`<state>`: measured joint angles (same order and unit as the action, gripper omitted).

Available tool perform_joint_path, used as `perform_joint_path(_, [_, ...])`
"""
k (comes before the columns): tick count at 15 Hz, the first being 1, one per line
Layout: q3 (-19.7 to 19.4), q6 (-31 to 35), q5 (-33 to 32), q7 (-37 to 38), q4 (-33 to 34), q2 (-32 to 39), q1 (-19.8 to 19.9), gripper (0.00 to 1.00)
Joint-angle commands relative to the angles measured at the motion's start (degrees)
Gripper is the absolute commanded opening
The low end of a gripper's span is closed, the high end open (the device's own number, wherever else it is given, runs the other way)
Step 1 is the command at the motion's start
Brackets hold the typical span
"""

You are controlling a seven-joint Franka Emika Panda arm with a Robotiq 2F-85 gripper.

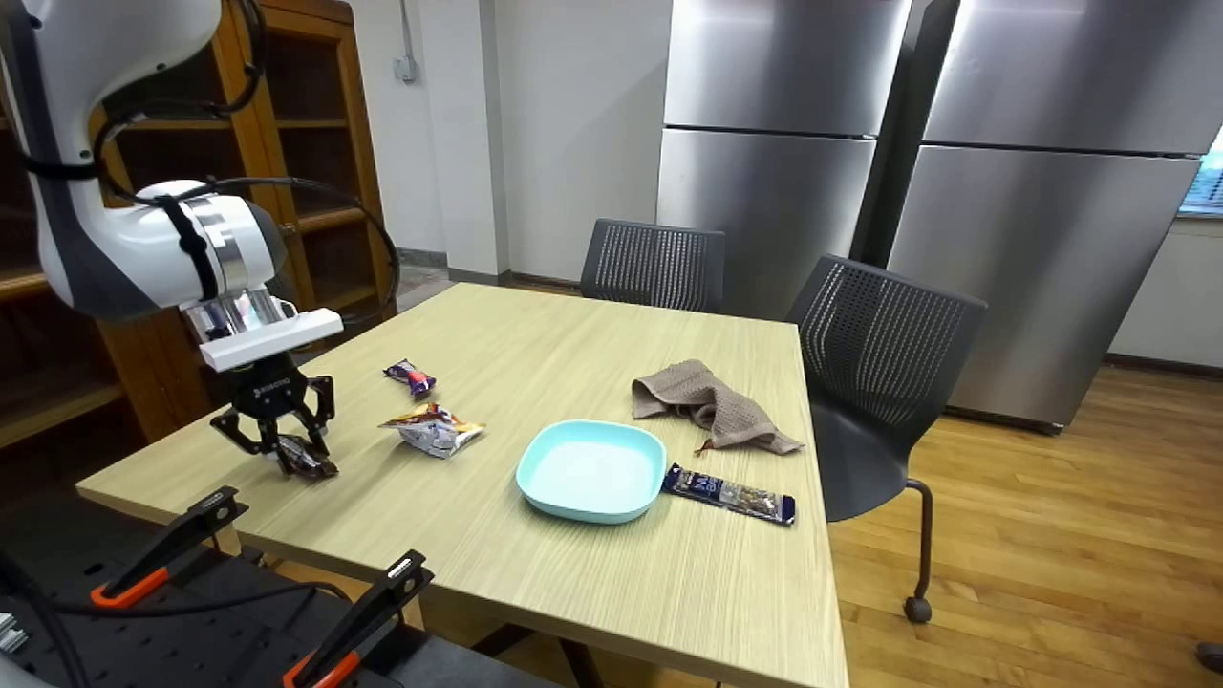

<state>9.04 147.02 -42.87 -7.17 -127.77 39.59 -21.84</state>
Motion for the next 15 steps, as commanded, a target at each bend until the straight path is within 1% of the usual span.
perform_joint_path(1, [-0.1, -1.2, -0.6, 0.4, 0.7, -0.5, -0.6, 0.14])
perform_joint_path(2, [0.0, -1.1, -0.4, 0.3, 0.5, -0.7, -0.4, 0.05])
perform_joint_path(3, [0.1, -1.0, -0.3, 0.4, 0.3, -1.1, -0.3, 0.01])
perform_joint_path(4, [0.0, -1.0, -0.4, 0.4, 0.2, -1.4, -0.3, 0.0])
perform_joint_path(6, [0.2, -1.0, -0.3, 0.5, -0.4, -2.5, -0.2, 0.03])
perform_joint_path(11, [0.7, -2.9, 1.1, 1.7, -2.6, -8.5, 0.0, 0.03])
perform_joint_path(15, [0.6, -2.4, 4.0, 2.8, -5.7, -15.0, 2.3, 0.03])
